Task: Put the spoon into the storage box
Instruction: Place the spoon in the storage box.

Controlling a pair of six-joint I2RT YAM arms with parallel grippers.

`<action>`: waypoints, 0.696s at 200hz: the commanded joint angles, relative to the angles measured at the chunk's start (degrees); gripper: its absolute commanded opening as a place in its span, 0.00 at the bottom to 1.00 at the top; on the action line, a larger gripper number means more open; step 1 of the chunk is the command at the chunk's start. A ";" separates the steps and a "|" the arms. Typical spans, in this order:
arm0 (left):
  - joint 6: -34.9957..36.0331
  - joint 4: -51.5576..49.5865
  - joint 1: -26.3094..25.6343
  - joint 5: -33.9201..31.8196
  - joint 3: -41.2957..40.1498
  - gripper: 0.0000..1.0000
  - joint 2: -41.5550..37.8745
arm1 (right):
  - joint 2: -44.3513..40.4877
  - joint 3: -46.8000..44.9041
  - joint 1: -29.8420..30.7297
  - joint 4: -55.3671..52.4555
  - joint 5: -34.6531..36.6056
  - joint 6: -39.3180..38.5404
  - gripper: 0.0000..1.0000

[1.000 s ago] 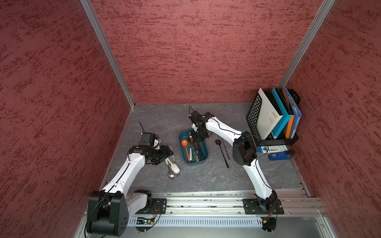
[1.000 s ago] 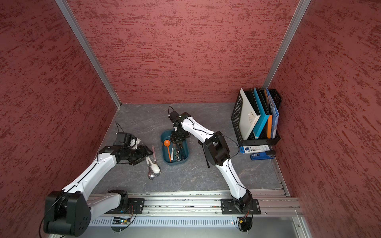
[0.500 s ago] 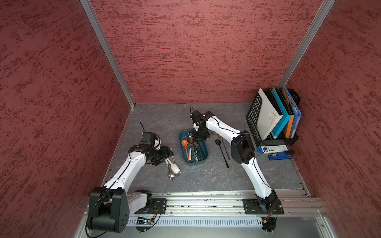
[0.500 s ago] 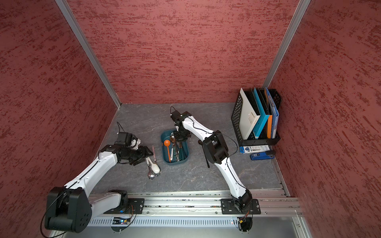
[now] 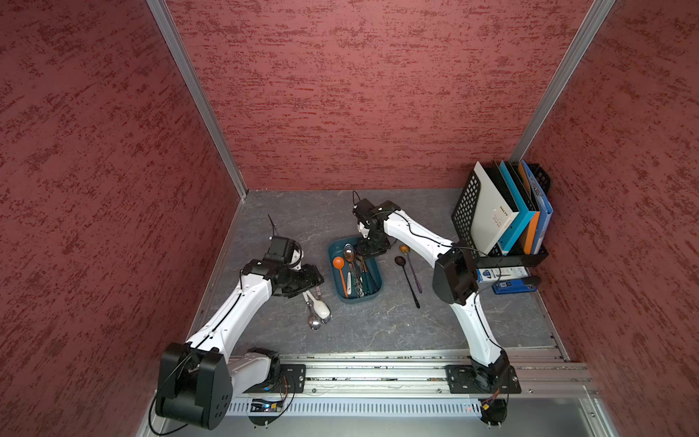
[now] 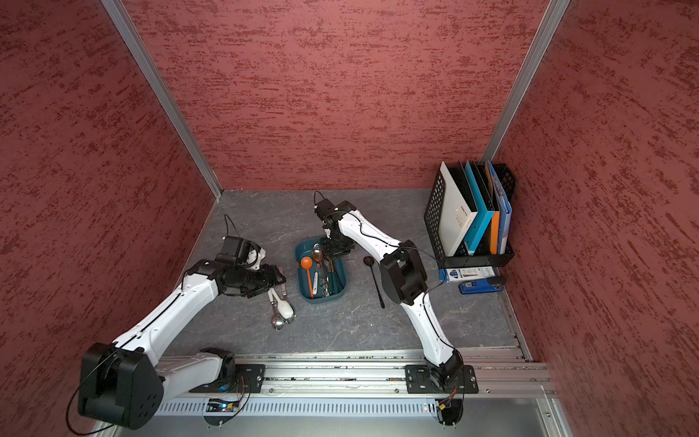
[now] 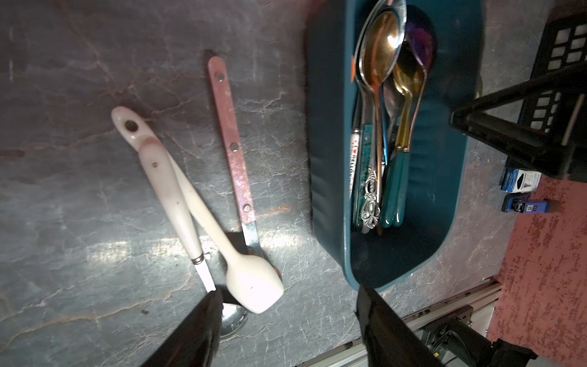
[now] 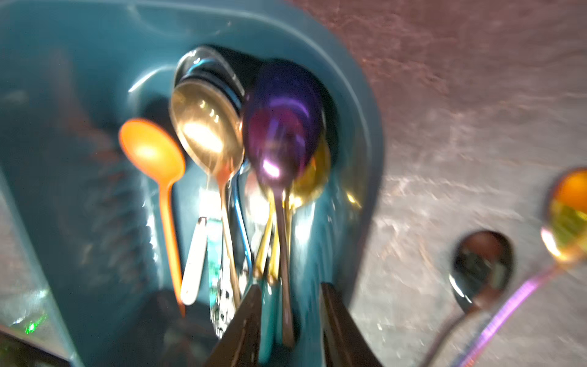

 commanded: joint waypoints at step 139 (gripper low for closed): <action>-2.54 -3.49 -11.17 -11.01 11.75 0.70 9.55 | -19.40 -38.19 -10.24 19.35 4.72 -9.81 0.41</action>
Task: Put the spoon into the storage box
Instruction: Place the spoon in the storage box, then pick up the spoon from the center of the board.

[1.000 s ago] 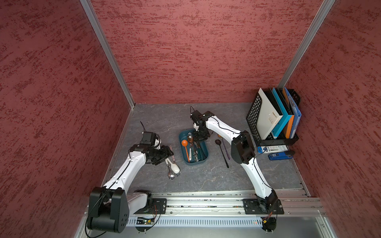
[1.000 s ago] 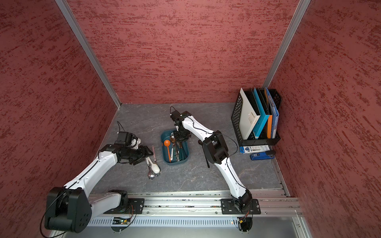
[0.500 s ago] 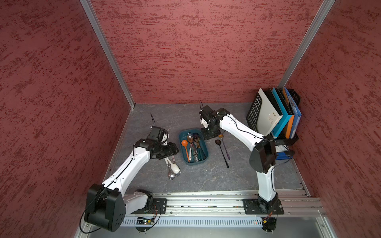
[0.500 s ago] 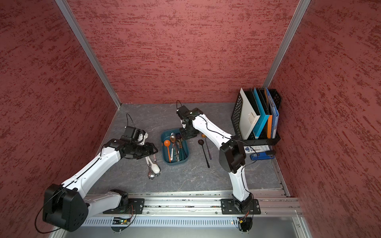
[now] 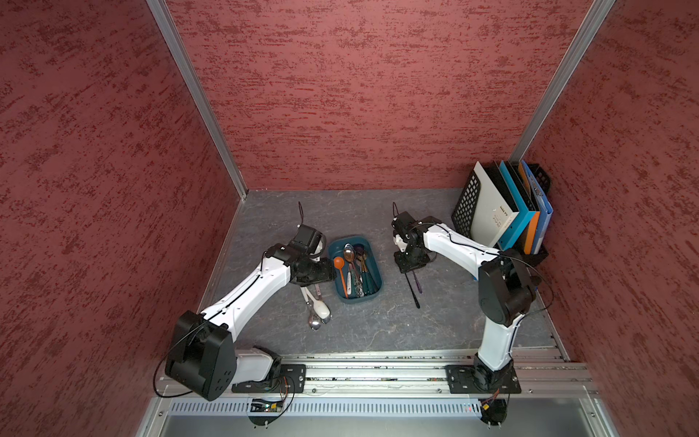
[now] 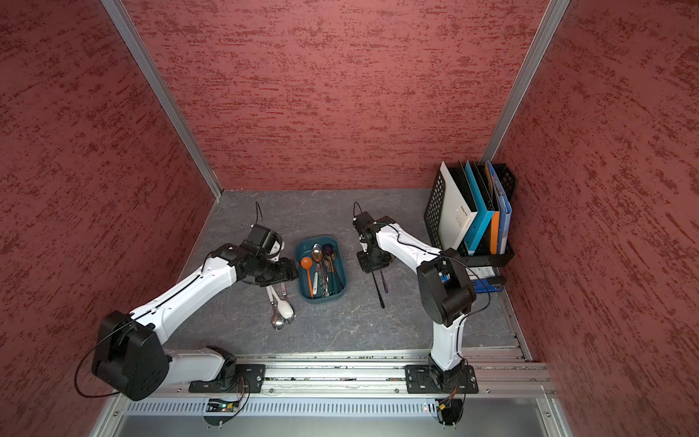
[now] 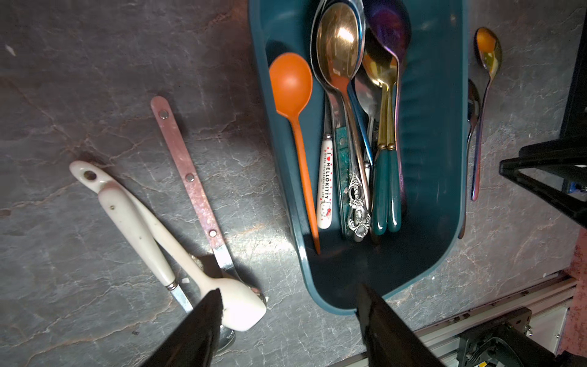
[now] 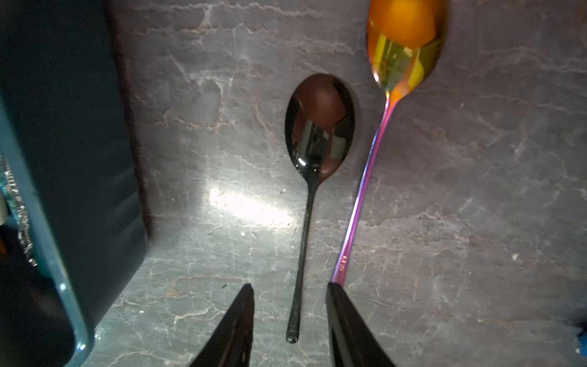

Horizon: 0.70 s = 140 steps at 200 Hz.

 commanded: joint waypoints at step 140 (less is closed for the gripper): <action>-1.49 -2.07 -0.46 -2.52 1.12 0.71 0.81 | 10.14 -0.56 -2.24 8.85 -2.58 -2.59 0.20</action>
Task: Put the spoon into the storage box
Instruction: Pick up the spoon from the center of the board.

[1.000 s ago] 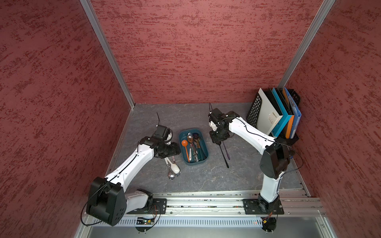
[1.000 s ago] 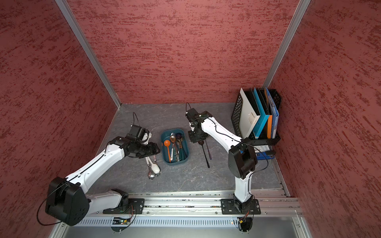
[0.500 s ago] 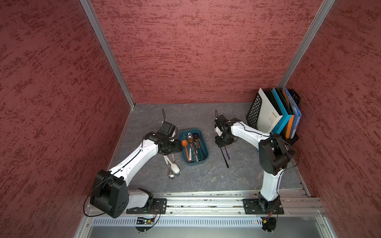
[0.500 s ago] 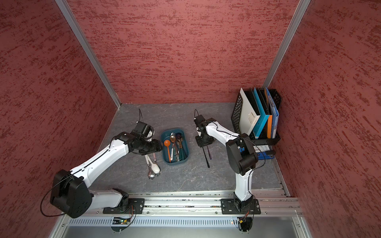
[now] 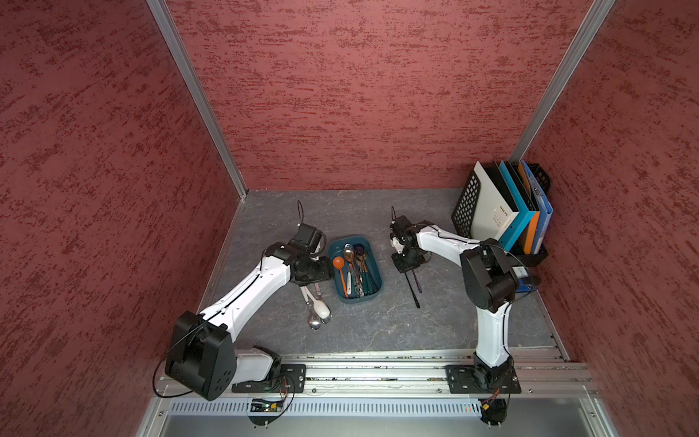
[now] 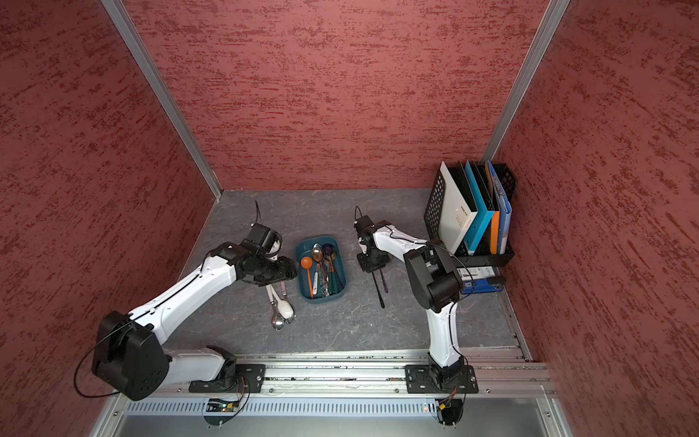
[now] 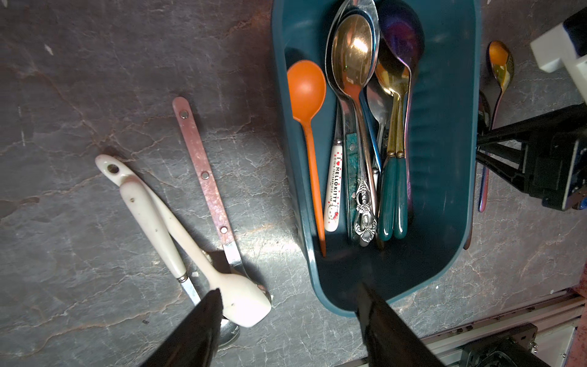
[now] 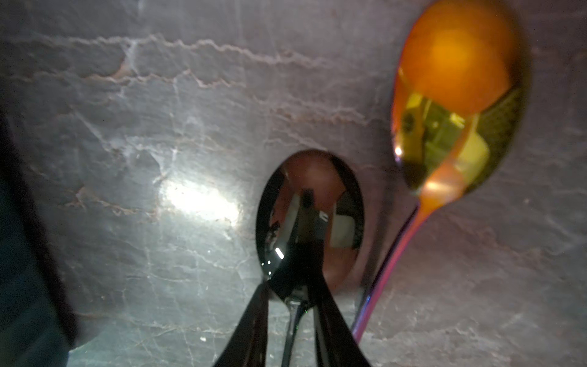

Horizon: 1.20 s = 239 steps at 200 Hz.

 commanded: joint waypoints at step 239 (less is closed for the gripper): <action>-5.88 10.48 14.99 12.73 -15.61 0.72 -9.93 | 1.05 29.96 6.64 -15.90 -8.67 11.61 0.07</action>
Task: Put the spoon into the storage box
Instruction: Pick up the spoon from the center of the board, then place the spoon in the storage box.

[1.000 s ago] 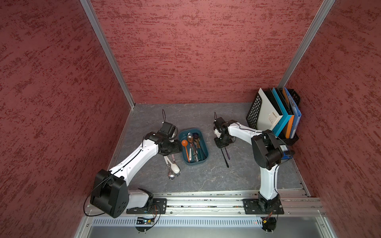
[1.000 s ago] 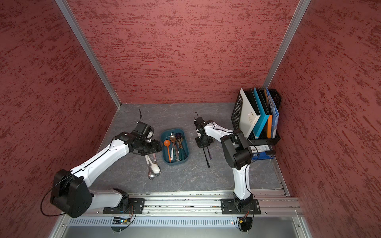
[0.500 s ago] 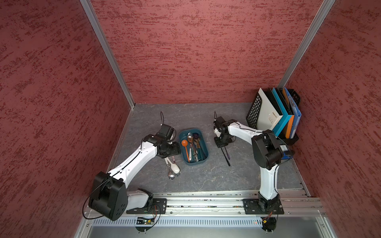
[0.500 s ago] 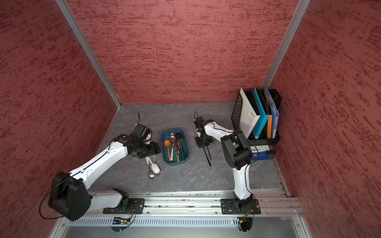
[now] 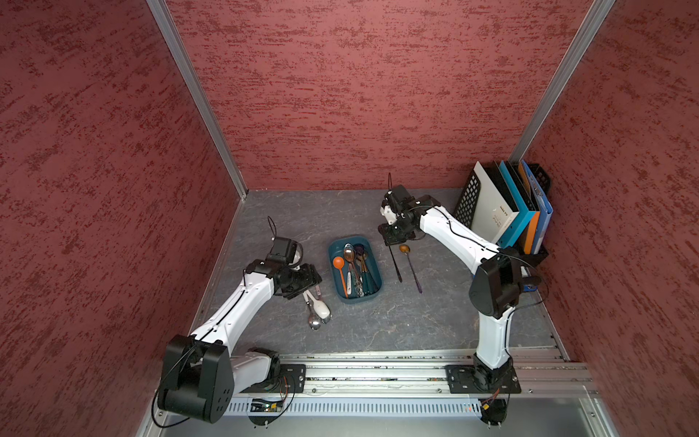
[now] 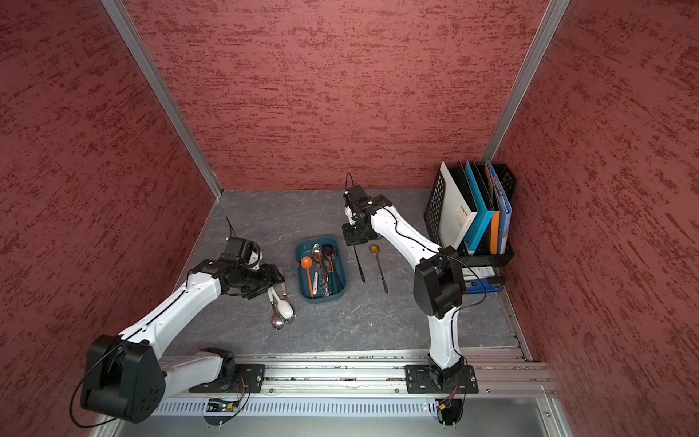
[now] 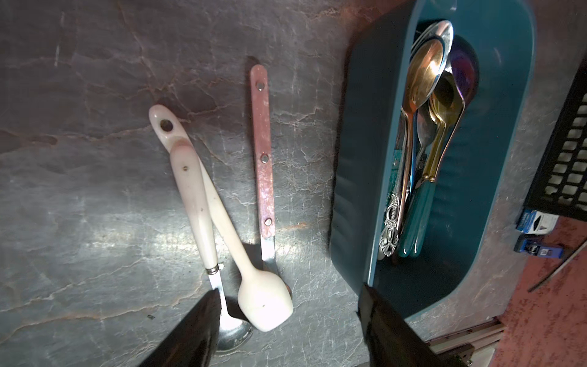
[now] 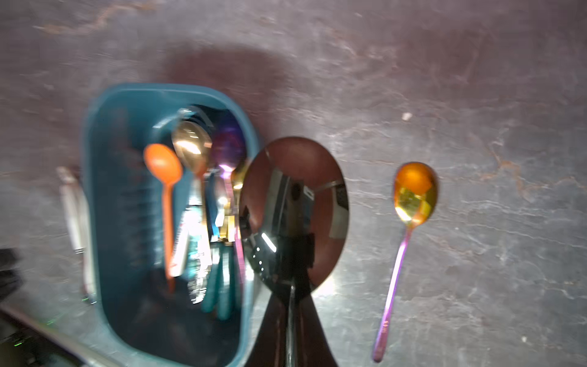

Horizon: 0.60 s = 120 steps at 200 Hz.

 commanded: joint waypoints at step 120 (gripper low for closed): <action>0.46 4.69 3.44 6.26 -3.72 0.72 -2.59 | 19.07 17.45 6.07 -6.81 -3.18 6.49 0.06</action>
